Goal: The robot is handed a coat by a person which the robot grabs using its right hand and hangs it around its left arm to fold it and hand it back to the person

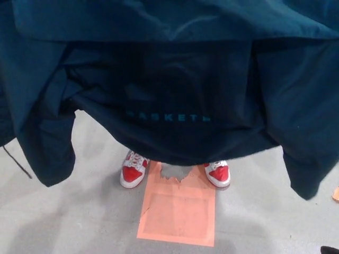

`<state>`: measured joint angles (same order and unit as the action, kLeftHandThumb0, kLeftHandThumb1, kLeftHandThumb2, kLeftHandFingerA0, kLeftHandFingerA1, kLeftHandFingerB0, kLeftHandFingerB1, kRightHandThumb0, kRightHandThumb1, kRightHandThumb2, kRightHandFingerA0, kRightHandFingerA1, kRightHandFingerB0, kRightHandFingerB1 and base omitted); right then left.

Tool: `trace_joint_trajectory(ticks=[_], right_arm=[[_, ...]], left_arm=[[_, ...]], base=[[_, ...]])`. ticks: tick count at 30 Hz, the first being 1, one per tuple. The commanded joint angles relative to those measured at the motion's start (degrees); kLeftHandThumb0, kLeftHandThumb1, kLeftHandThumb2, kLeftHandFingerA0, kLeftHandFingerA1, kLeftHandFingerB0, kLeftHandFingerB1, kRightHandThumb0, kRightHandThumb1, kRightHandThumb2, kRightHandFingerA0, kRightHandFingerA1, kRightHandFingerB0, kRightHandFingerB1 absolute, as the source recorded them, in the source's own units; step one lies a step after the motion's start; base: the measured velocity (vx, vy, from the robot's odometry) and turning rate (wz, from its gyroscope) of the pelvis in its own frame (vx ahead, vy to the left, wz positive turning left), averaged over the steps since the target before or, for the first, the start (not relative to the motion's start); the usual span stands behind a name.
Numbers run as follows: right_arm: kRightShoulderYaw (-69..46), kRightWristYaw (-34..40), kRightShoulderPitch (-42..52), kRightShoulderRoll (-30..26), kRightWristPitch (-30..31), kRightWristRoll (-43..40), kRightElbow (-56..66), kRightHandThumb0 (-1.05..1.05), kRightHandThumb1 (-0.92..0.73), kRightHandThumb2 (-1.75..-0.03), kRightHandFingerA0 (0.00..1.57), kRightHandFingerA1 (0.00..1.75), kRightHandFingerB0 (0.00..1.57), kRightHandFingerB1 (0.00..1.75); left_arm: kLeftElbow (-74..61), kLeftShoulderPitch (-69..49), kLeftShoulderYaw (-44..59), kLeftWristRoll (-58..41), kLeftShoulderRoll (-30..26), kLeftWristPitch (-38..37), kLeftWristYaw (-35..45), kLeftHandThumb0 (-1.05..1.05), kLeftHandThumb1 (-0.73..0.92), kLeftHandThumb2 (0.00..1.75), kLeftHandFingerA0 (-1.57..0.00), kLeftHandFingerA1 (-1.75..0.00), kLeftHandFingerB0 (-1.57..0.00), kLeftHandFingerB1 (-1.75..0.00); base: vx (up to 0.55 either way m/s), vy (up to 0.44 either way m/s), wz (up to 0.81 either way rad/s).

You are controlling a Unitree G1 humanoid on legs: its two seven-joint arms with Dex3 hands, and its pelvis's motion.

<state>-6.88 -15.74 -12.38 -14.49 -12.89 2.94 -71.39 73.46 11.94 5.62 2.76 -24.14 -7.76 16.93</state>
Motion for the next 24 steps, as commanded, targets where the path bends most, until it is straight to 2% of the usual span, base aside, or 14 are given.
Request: trace_joint_trajectory(ticks=[1, 5, 6, 7, 8, 9, 11, 13, 14, 15, 21, 22, 23, 24], right_arm=[[-0.3, -0.73, -0.29, -0.95, -3.88, -0.5, -0.21, -0.84, -0.72, -1.04, 0.05, 0.27, 0.1, 0.24], [1.09, 3.28, 1.34, -0.64, -10.13, 1.25, 2.87, -0.83, -0.71, -1.03, 0.0, 0.3, 0.13, 0.29], [0.66, 3.56, 2.0, -0.26, -12.35, 0.63, 4.58, -0.82, -0.7, -1.02, 0.0, 0.3, 0.14, 0.28], [-0.08, 3.13, 3.73, 0.3, -15.78, -0.7, 9.63, -0.82, -0.71, -1.05, 0.01, 0.26, 0.07, 0.23], [-0.35, 3.62, 5.17, 0.58, -18.24, -1.07, 14.01, -0.86, -0.72, -1.05, 0.05, 0.29, 0.09, 0.22], [-0.52, 6.19, 7.49, 0.84, -21.05, -0.19, 20.84, -0.82, -0.69, -1.04, 0.05, 0.4, 0.1, 0.3], [-1.36, 7.49, 12.0, 1.44, -22.9, -0.4, 33.56, -0.87, -0.7, -1.05, 0.04, 0.3, 0.08, 0.22], [-1.91, 7.3, 20.85, 3.11, -22.32, -0.54, 58.71, -0.88, -0.67, -1.08, 0.0, 0.32, 0.07, 0.21], [-2.09, 6.8, 23.02, 3.26, -22.02, -0.75, 65.05, -0.9, -0.68, -1.09, 0.01, 0.39, 0.13, 0.28], [-2.44, 6.49, 25.51, 3.41, -21.88, -0.66, 72.57, -0.85, -0.66, -1.07, 0.06, 0.45, 0.07, 0.34], [-2.87, 4.69, 31.47, 3.87, -26.38, -4.29, 96.85, -0.85, -0.65, -1.04, 0.13, 0.5, 0.03, 0.33], [-2.79, 4.4, 31.8, 3.67, -25.64, -5.22, 100.19, -0.84, -0.82, -0.66, 0.11, 0.36, 0.08, 0.24], [-2.29, 4.48, 31.97, 3.78, -24.71, -6.48, 103.6, -0.85, -0.79, -0.65, 0.11, 0.37, 0.1, 0.25], [-1.26, 4.46, 31.03, 3.2, -24.22, -9.54, 108.12, -0.81, -0.55, -1.03, 0.0, 0.41, 0.0, 0.27]], left_arm=[[0.9, 0.44, 0.76, -0.37, -0.92, -2.16, 2.72, -0.74, 0.75, 1.05, -0.07, -0.41, -0.07, -0.41], [0.74, 0.3, 1.21, -0.52, -0.62, -2.77, 3.18, -0.78, 0.77, 1.04, -0.08, -0.41, -0.08, -0.41], [0.63, 0.18, 1.2, -0.49, -0.62, -3.17, 3.51, -0.72, 0.74, 1.04, -0.07, -0.42, -0.07, -0.42], [0.47, 0.11, 1.29, -0.55, -0.5, -3.65, 3.57, -0.35, 0.57, 1.12, 0.0, -0.48, 0.0, -0.47], [0.37, 0.13, 1.48, -0.74, -0.37, -3.93, 3.57, -0.34, 0.58, 1.12, 0.0, -0.48, 0.0, -0.46], [0.22, 0.21, 1.79, -1.09, -0.21, -4.1, 3.67, -0.34, 0.59, 1.12, 0.0, -0.47, 0.0, -0.46], [-0.08, 0.03, 2.04, -1.41, 0.24, -4.6, 3.75, -0.34, 0.59, 1.12, 0.0, -0.48, 0.0, -0.45], [-0.65, -0.44, 2.95, -2.56, 0.51, -6.19, 5.21, -0.35, 0.59, 1.12, 0.0, -0.48, 0.0, -0.46], [-0.9, -0.57, 3.33, -3.0, 0.59, -6.76, 5.55, -0.78, 0.72, 1.0, -0.07, -0.42, -0.08, -0.42], [-1.19, -0.53, 3.75, -3.47, 0.72, -6.89, 5.52, -0.35, 0.58, 1.11, 0.0, -0.48, 0.0, -0.47], [-2.03, -0.13, 4.5, -4.1, 1.3, -6.82, 5.07, -0.34, 0.59, 1.12, 0.0, -0.47, 0.0, -0.48], [-2.13, -0.08, 4.77, -4.42, 1.37, -6.79, 5.74, -0.69, 0.69, 1.0, -0.06, -0.43, -0.02, -0.39], [-2.13, 0.01, 5.02, -4.62, 1.46, -6.56, 5.85, -0.71, 0.68, 0.99, -0.05, -0.43, -0.03, -0.4], [-2.14, 0.07, 5.31, -4.81, 1.47, -6.53, 5.95, -0.69, 0.69, 1.0, -0.04, -0.41, -0.03, -0.39]], base=[[0.09, 0.002, 0.0], [0.05, 0.001, 0.0], [0.0, 0.0, 0.0], [0.0, 0.0, 0.0], [0.0, 0.0, 0.0], [0.08, 0.003, 0.02], [0.08, 0.002, 0.01], [0.0, 0.0, 0.0], [0.0, 0.0, 0.0], [0.0, 0.0, 0.0], [0.0, 0.0, 0.0], [0.0, 0.0, 0.0], [0.0, 0.0, 0.0], [0.0, 0.0, 0.0]])
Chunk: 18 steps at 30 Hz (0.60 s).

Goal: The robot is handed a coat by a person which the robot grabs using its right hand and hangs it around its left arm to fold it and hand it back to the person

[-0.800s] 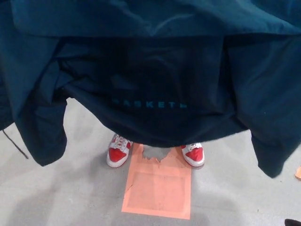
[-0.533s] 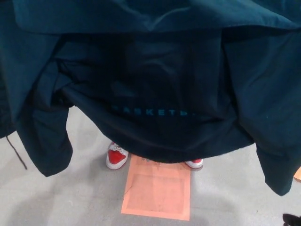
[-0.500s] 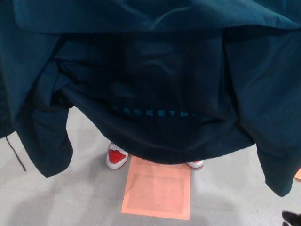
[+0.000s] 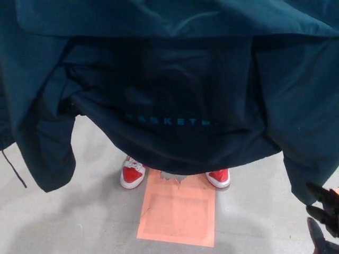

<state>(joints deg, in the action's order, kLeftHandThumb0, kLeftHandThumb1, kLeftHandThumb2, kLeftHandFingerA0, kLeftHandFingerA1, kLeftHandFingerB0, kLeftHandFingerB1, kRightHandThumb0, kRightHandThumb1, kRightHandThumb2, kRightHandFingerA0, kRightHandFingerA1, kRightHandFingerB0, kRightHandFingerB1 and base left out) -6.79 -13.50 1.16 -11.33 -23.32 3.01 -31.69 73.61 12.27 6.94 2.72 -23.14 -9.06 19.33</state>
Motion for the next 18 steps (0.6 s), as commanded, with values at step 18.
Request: trace_joint_trajectory(ticks=[18], right_arm=[[-10.52, 4.08, -5.43, -8.42, 4.58, -12.67, 85.41, -0.89, -0.55, -0.96, 0.09, 0.2, 0.1, 0.21]], left_arm=[[-3.01, 0.56, 3.68, -3.53, -0.37, -5.31, 4.39, -0.68, 0.72, 1.03, -0.04, -0.38, -0.03, -0.36]], base=[[0.0, 0.0, 0.0]])
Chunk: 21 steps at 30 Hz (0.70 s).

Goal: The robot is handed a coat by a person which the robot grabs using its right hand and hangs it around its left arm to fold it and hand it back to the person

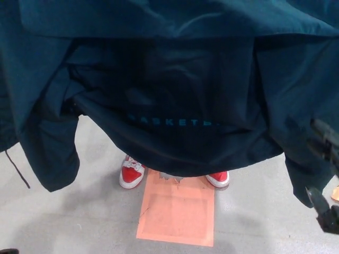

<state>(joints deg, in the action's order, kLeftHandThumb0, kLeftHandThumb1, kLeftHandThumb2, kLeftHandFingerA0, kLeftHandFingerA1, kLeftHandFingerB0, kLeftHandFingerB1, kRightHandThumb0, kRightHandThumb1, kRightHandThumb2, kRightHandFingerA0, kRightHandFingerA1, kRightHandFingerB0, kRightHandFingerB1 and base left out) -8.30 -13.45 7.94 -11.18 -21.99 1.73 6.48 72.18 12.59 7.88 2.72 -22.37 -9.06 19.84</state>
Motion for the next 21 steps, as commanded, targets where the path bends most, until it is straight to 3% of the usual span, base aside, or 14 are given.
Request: trace_joint_trajectory(ticks=[1, 2, 3, 4, 5, 8, 11, 13, 16, 17, 18, 21], right_arm=[[-7.58, 3.74, -15.54, -8.98, 4.85, -12.16, 45.95, -0.83, -0.54, -0.96, 0.11, 0.48, 0.0, 0.27], [-6.61, 3.8, -17.7, -8.82, 6.21, -12.2, 45.45, -0.83, -0.54, -0.96, 0.11, 0.48, 0.0, 0.27], [-6.03, 3.61, -18.76, -8.63, 6.67, -11.89, 44.87, -0.8, -0.56, -0.99, 0.02, 0.42, 0.0, 0.25], [-4.89, 3.12, -20.5, -8.36, 7.99, -11.89, 43.84, -0.9, -0.59, -1.0, 0.11, 0.22, 0.1, 0.14], [-3.97, 2.29, -22.44, -8.73, 10.1, -11.92, 42.84, -0.91, -0.55, -0.99, 0.05, 0.11, 0.04, 0.09], [-3.18, 1.02, -27.21, -9.15, 12.0, -8.35, 40.29, -0.94, -0.58, -0.98, 0.1, 0.13, 0.1, 0.06], [-2.26, 0.34, -31.26, -9.18, 11.75, -6.93, 37.97, -0.89, -0.53, -0.99, 0.06, 0.16, 0.07, 0.1], [-2.28, 0.44, -31.12, -10.16, 17.94, -7.41, 43.5, -0.91, -0.53, -0.99, 0.05, 0.12, 0.07, 0.06], [-2.44, 0.23, -31.6, -10.67, 20.58, -8.29, 45.4, -0.91, -0.53, -0.99, 0.05, 0.12, 0.07, 0.06], [-2.79, 0.26, -30.54, -11.22, 22.42, -10.48, 47.8, -0.86, -0.63, -0.6, 0.0, 0.14, 0.0, 0.2], [-3.36, 0.19, -30.3, -12.14, 23.97, -12.1, 49.7, -0.77, -0.43, -0.91, 0.0, 0.13, 0.0, 0.15], [-1.41, 0.41, -34.15, -12.39, 26.73, -11.14, 49.89, -0.81, -0.47, -0.91, 0.05, 0.09, 0.07, 0.13]], left_arm=[[-1.57, 0.45, 2.62, -3.37, -1.22, -5.33, 4.0, -0.69, 0.72, 1.03, -0.04, -0.38, -0.03, -0.36], [-1.57, 0.55, 2.57, -3.29, -1.22, -5.36, 4.1, -0.69, 0.72, 1.03, -0.04, -0.38, -0.03, -0.36], [-1.57, 0.62, 2.75, -3.51, -1.16, -5.15, 4.28, -0.69, 0.71, 1.03, -0.03, -0.37, -0.03, -0.36], [-1.55, 0.7, 3.08, -3.85, -1.07, -4.73, 4.5, -0.68, 0.71, 1.03, -0.03, -0.36, -0.03, -0.35], [-1.58, 0.69, 3.16, -3.88, -1.04, -4.59, 4.48, -0.68, 0.72, 1.03, -0.03, -0.36, -0.03, -0.36], [-1.5, 0.46, 3.08, -3.55, -1.13, -4.87, 4.7, -0.67, 0.72, 1.04, -0.03, -0.36, -0.02, -0.34], [-1.56, 0.1, 2.79, -3.05, -1.24, -5.2, 4.86, -0.67, 0.73, 1.04, -0.03, -0.36, -0.03, -0.35], [-1.53, 0.21, 2.88, -2.86, -1.33, -4.8, 4.18, -0.69, 0.7, 1.02, -0.04, -0.4, -0.04, -0.38], [-1.5, 0.32, 3.02, -2.82, -1.33, -4.53, 4.05, -0.69, 0.7, 1.02, -0.04, -0.4, -0.04, -0.38], [-1.56, 0.35, 3.13, -2.92, -1.31, -4.4, 4.17, -0.69, 0.7, 1.02, -0.04, -0.4, -0.04, -0.38], [-1.55, 0.57, 3.32, -3.12, -1.32, -4.1, 4.4, -0.69, 0.7, 1.03, -0.04, -0.38, -0.04, -0.37], [-1.57, 0.69, 3.36, -3.19, -1.5, -4.52, 5.62, -0.77, 0.74, 1.03, -0.07, -0.33, -0.06, -0.33]], base=[[0.0, 0.0, 0.0], [0.0, 0.0, 0.0], [0.0, 0.0, 0.0], [0.0, 0.0, 0.0], [0.0, 0.0, 0.0], [0.0, 0.0, 0.0], [0.0, 0.0, 0.0], [0.0, 0.0, 0.0], [0.0, 0.0, 0.0], [0.0, 0.0, 0.0], [0.0, 0.0, 0.0], [0.0, 0.0, 0.0]])
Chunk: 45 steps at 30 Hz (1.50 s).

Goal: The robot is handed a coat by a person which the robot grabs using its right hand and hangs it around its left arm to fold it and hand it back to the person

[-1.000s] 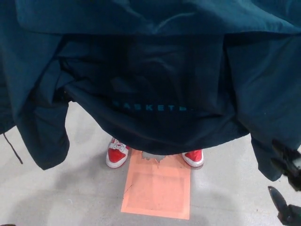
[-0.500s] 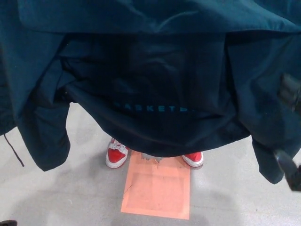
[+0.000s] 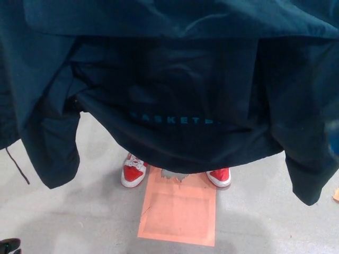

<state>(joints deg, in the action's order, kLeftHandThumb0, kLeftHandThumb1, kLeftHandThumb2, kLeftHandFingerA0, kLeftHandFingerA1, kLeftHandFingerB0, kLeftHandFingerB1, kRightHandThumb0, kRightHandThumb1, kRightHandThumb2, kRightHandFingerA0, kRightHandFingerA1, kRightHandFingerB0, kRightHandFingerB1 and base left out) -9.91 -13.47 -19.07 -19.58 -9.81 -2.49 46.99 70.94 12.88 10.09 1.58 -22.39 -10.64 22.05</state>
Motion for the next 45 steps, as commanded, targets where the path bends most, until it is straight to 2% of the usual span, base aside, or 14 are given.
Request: trace_joint_trajectory(ticks=[1, 4, 5, 24, 28, 29, 31, 32, 33, 35, 37, 40, 44, 45], right_arm=[[0.87, 0.3, -8.03, -3.83, 14.26, -6.2, 8.69, -0.81, -0.47, -0.91, 0.05, 0.09, 0.07, 0.13], [4.83, -2.28, -15.04, -4.26, 9.59, 0.05, -1.77, -0.98, -0.76, -0.7, 0.0, 0.2, 0.0, 0.19], [5.76, -3.35, -16.25, -5.74, 11.67, 1.36, -2.67, -0.92, -0.6, -1.08, 0.0, 0.09, 0.0, 0.09], [36.44, -14.63, -43.11, -9.45, 22.17, 22.06, -51.59, -0.87, -0.67, -1.05, 0.0, 0.16, 0.0, 0.14], [40.52, -14.96, -45.84, -7.42, 21.91, 24.58, -57.95, -0.89, -0.85, -0.67, 0.0, 0.11, 0.0, 0.11], [41.93, -15.61, -46.7, -6.71, 22.05, 25.25, -59.76, -0.94, -0.68, -1.08, 0.0, 0.1, 0.0, 0.09], [43.4, -16.69, -47.61, -6.05, 21.94, 25.68, -61.82, -0.93, -0.67, -1.08, 0.0, 0.1, 0.0, 0.09], [44.11, -16.87, -47.87, -5.7, 21.77, 26.07, -62.81, -0.93, -0.83, -0.66, 0.0, 0.07, 0.0, 0.06], [45.35, -17.35, -48.24, -5.14, 21.46, 26.83, -64.47, -0.96, -0.65, -1.07, 0.0, 0.06, 0.0, 0.05], [46.56, -18.44, -48.75, -4.48, 21.26, 27.34, -66.43, -0.98, -0.65, -1.07, 0.0, 0.04, 0.0, 0.03], [47.22, -20.83, -49.07, -4.18, 21.86, 27.38, -66.69, -0.94, -0.79, -0.64, 0.0, 0.09, 0.0, 0.06], [47.89, -24.09, -48.62, -4.08, 22.53, 27.48, -65.86, -0.9, -0.58, -1.02, 0.0, 0.13, 0.0, 0.08], [49.67, -33.63, -49.68, -2.74, 26.86, 25.44, -66.59, -0.9, -0.53, -0.86, 0.1, 0.43, 0.04, 0.26], [50.43, -34.35, -49.76, -2.63, 26.31, 26.0, -66.73, -0.89, -0.62, -0.6, 0.5, 0.46, 0.3, 0.34]], left_arm=[[-0.34, 0.39, 1.13, -2.0, -1.5, -3.1, 3.56, -0.77, 0.74, 1.03, -0.07, -0.33, -0.06, -0.33], [-0.48, 0.34, 1.37, -2.32, -1.4, -3.38, 4.37, -0.78, 0.74, 1.04, -0.06, -0.32, -0.06, -0.32], [-0.56, 0.37, 1.56, -2.49, -1.26, -3.31, 4.33, -0.78, 0.73, 1.02, -0.06, -0.33, -0.06, -0.33], [-1.05, 1.79, 3.78, -4.49, 0.26, -0.98, 5.85, -0.67, 0.68, 1.0, -0.03, -0.36, -0.03, -0.37], [-1.62, 1.46, 3.12, -3.96, 0.21, -2.24, 6.32, -0.68, 0.7, 1.02, -0.03, -0.36, -0.03, -0.37], [-1.52, 1.43, 3.11, -4.06, 0.13, -2.64, 6.74, -0.69, 0.7, 1.03, -0.03, -0.36, -0.03, -0.37], [-1.53, 1.34, 2.92, -4.04, -0.05, -3.01, 7.29, -0.69, 0.71, 1.04, -0.03, -0.35, -0.03, -0.35], [-1.63, 1.28, 2.9, -4.11, -0.08, -2.96, 7.49, -0.68, 0.71, 1.03, -0.03, -0.35, -0.03, -0.36], [-1.82, 1.15, 2.91, -4.24, -0.02, -3.0, 7.63, -0.68, 0.71, 1.03, -0.03, -0.36, -0.03, -0.37], [-2.02, 0.99, 3.14, -4.65, 0.17, -2.87, 7.84, -0.68, 0.7, 1.02, -0.03, -0.36, -0.03, -0.37], [-2.09, 1.01, 3.61, -5.23, 0.46, -2.3, 7.73, -0.7, 0.67, 1.01, -0.04, -0.38, -0.04, -0.38], [-2.07, 1.05, 3.46, -5.24, 0.47, -2.29, 8.2, -0.7, 0.68, 1.02, -0.03, -0.36, -0.03, -0.36], [-2.73, 1.52, 3.13, -5.28, 0.56, -1.1, 7.76, -0.72, 0.66, 1.01, -0.05, -0.39, -0.05, -0.39], [-2.74, 1.7, 3.27, -5.51, 0.61, -1.0, 7.88, -0.71, 0.66, 1.0, -0.04, -0.39, -0.04, -0.38]], base=[[0.0, 0.0, 0.0], [0.0, 0.0, 0.0], [0.0, 0.0, 0.0], [0.0, 0.0, 0.0], [0.0, 0.0, 0.0], [0.0, 0.0, 0.0], [0.0, 0.0, 0.0], [0.0, 0.0, 0.0], [0.0, 0.0, 0.0], [0.0, 0.0, 0.0], [0.0, 0.0, 0.0], [0.0, 0.0, 0.0], [0.0, 0.0, 0.0], [0.0, 0.0, 0.0]])
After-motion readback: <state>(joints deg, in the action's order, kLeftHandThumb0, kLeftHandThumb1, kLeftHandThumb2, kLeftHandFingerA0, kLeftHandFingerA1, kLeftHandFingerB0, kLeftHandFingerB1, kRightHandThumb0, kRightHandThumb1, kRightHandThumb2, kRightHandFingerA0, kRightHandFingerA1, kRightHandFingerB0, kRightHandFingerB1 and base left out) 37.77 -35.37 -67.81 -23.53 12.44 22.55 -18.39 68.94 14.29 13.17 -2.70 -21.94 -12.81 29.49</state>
